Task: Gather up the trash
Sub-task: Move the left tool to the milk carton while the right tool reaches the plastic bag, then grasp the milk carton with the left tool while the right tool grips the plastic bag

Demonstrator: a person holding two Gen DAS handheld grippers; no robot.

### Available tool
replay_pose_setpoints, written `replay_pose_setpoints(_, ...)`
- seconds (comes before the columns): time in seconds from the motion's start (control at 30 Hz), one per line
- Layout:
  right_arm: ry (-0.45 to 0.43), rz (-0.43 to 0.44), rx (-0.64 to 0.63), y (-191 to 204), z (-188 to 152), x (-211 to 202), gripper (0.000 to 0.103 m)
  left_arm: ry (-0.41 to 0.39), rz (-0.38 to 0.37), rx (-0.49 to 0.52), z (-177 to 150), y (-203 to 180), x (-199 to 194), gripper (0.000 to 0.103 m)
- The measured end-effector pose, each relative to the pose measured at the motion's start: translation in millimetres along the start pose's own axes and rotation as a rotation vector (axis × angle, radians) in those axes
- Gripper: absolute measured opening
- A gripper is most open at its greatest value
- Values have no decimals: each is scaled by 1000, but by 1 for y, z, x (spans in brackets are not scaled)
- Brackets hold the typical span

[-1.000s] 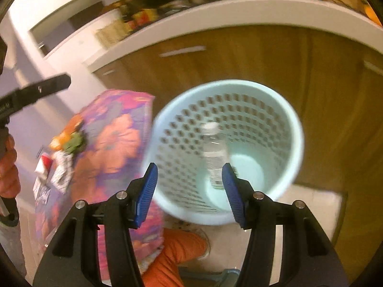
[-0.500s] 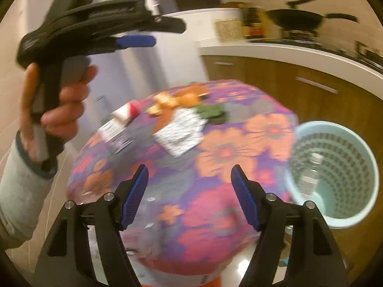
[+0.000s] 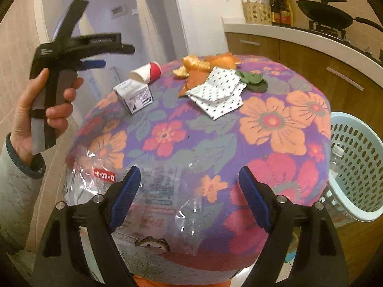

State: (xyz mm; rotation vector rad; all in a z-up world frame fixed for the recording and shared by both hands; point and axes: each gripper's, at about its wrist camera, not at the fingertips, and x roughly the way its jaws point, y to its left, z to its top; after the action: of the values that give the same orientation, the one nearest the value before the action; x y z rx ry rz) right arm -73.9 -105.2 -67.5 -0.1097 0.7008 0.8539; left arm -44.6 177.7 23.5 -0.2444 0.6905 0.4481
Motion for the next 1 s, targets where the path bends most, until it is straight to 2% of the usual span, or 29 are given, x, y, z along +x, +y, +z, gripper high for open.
replay_pose_setpoints(0.07, 15, -3, -19, 4, -2, 4, 80, 29, 10, -58, -4, 13, 8, 87)
replay_pose_setpoints(0.17, 43, -4, -29, 7, -4, 11, 80, 51, -19, -138, -10, 29, 15, 87)
replay_pose_setpoints(0.37, 52, -53, -88, 18, -6, 18, 78, 64, -11, -149, -16, 28, 19, 87)
replay_pose_setpoints(0.47, 53, -61, -117, 23, -6, 21, 64, 71, -10, -174, -18, 27, 24, 87)
replay_pose_setpoints(0.7, 39, -83, -119, 19, -6, 18, 17, 100, 23, -248, -17, 28, 35, 87)
replay_pose_setpoints(0.77, 34, -65, -99, 13, -6, 16, 12, 110, 50, -254, -16, 25, 39, 87)
replay_pose_setpoints(0.83, 30, -49, -87, 10, -6, 16, 11, 118, 75, -247, -14, 19, 43, 87)
replay_pose_setpoints(0.97, 22, -52, -99, 12, -7, 16, 11, 131, 170, -203, -10, 0, 54, 87)
replay_pose_setpoints(1.0, 22, -55, -102, 12, -7, 15, 11, 137, 223, -178, -9, -6, 58, 87)
